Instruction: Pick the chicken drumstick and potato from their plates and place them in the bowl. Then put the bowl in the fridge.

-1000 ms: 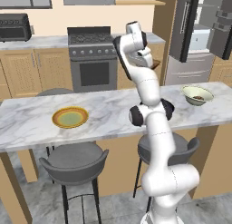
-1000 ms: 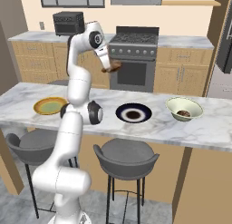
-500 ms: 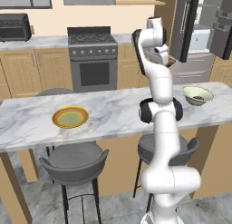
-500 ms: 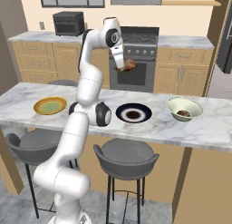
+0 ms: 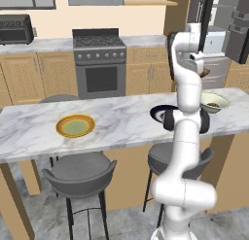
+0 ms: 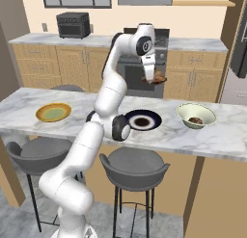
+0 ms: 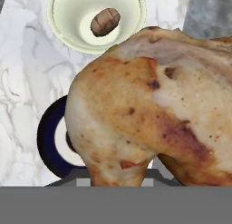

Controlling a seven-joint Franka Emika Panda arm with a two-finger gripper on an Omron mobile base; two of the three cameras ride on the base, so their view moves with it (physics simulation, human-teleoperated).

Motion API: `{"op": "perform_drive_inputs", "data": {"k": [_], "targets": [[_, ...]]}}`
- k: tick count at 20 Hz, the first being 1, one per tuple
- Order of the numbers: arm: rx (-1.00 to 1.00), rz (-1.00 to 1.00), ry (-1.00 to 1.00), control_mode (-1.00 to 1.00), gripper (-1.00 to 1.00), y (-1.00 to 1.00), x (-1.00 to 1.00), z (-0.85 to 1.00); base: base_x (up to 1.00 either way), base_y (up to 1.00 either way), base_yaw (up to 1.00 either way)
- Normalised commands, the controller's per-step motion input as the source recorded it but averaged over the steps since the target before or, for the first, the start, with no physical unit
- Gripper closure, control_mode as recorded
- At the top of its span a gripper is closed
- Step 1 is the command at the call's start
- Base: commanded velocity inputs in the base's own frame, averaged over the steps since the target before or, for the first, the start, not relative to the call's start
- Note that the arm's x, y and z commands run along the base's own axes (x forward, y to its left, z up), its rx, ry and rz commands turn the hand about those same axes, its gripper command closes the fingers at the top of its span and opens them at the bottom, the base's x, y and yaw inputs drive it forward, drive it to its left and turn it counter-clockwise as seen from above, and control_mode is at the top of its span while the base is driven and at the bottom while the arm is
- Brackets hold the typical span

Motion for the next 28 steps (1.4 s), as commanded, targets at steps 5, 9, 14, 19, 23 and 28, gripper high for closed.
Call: {"op": "perform_drive_inputs", "data": {"k": [5, 9, 14, 19, 23, 28], "targets": [[0.00, 0.00, -0.15, -1.00, 1.00, -0.93, -0.36, -0.60, 0.00, 0.00, 0.00], [0.00, 0.01, -0.19, -1.00, 1.00, -0.86, -0.27, -0.61, 0.00, 0.00, 0.00], [0.07, 0.06, -0.31, -1.00, 1.00, -0.59, -0.26, -0.64, 0.00, 0.00, 0.00], [0.06, 0.02, -0.17, -1.00, 1.00, -0.38, 0.02, -0.15, 0.00, 0.00, 0.00], [0.01, 0.06, -0.12, -1.00, 1.00, -0.09, 0.00, -0.24, 0.00, 0.00, 0.00], [-0.02, 0.11, -0.14, -1.00, 1.00, 0.00, 0.06, -0.42, 0.00, 0.00, 0.00]]}}
